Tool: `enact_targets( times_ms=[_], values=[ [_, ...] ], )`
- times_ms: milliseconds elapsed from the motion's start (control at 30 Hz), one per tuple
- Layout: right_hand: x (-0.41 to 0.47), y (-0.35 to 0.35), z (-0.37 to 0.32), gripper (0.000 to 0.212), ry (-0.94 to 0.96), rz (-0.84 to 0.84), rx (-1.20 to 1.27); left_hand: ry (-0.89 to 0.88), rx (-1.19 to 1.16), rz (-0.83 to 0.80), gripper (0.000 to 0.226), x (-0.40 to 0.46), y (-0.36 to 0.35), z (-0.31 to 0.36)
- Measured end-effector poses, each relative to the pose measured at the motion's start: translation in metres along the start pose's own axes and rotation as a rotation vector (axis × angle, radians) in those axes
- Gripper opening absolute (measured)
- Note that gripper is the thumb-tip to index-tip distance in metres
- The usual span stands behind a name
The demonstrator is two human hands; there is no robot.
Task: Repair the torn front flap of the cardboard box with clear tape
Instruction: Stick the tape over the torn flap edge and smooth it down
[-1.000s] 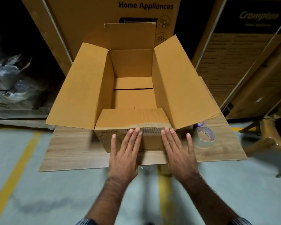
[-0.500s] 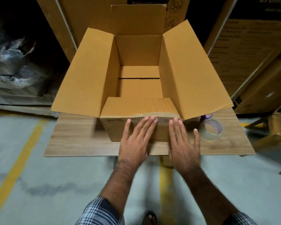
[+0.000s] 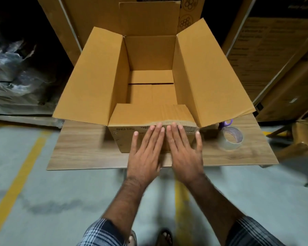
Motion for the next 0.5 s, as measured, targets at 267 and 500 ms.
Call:
enact_targets(
  times_ms=[267,500],
  values=[
    [-0.016,0.0,0.042,0.101,-0.116,-0.017,-0.052,-0.016,0.04,-0.076,0.127,0.002,0.003,-0.013],
    [0.004,0.062,0.025,0.076,-0.159,0.099,0.118,-0.101,-0.225,0.073,0.082,0.013,0.067,0.022]
  ],
)
Point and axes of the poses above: each hand's wrist, its own x-axis towards the middle knuckle, its own y-axis out of the back of the hand, z = x × y, the point moved 3 cm from there along x, towards the middle knuckle, and after that the axes turned 9 degrees about z, right-handed, at the moved point
